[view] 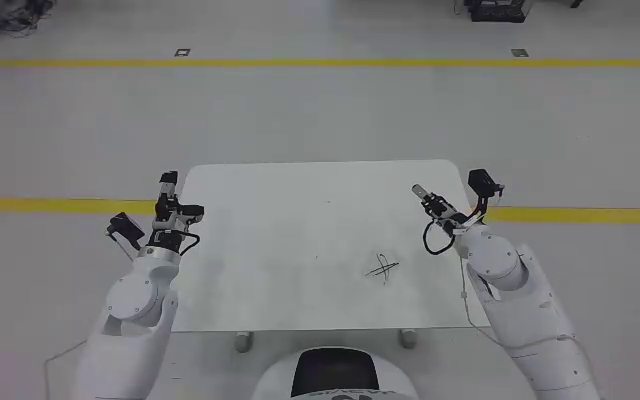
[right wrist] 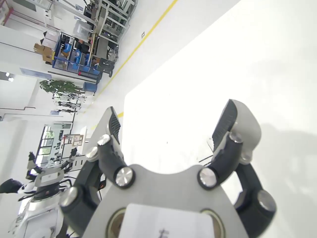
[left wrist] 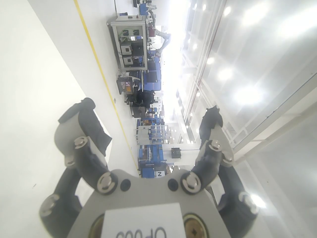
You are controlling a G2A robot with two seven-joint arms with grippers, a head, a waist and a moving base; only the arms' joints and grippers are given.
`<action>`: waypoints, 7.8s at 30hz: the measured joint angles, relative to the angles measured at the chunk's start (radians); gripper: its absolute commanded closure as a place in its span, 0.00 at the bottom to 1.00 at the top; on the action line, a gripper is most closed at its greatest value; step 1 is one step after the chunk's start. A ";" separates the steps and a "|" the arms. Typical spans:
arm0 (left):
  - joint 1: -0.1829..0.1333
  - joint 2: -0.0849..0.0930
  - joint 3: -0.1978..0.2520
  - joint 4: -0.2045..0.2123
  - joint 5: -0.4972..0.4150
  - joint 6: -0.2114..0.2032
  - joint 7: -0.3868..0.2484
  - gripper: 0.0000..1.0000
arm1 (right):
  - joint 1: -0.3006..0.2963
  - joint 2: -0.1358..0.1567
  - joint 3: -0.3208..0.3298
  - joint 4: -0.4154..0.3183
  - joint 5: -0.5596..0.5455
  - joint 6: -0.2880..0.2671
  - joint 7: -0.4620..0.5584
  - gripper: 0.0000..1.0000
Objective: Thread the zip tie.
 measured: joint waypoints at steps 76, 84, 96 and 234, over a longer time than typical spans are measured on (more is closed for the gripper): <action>0.000 0.000 0.000 0.000 0.000 0.000 0.000 0.00 | 0.277 -0.159 -0.299 0.189 -0.843 0.000 0.875 0.00; 0.000 0.000 0.000 0.000 0.000 0.000 0.000 0.00 | 0.294 -0.245 -0.285 0.248 -0.958 0.000 0.967 0.00; 0.000 0.000 0.000 0.000 0.000 0.000 0.000 0.00 | 0.295 -0.313 -0.240 0.298 -1.019 0.000 0.999 0.00; 0.000 0.000 0.000 0.000 0.000 0.000 0.000 0.00 | 0.359 -0.588 0.026 0.762 -1.270 0.000 0.776 0.70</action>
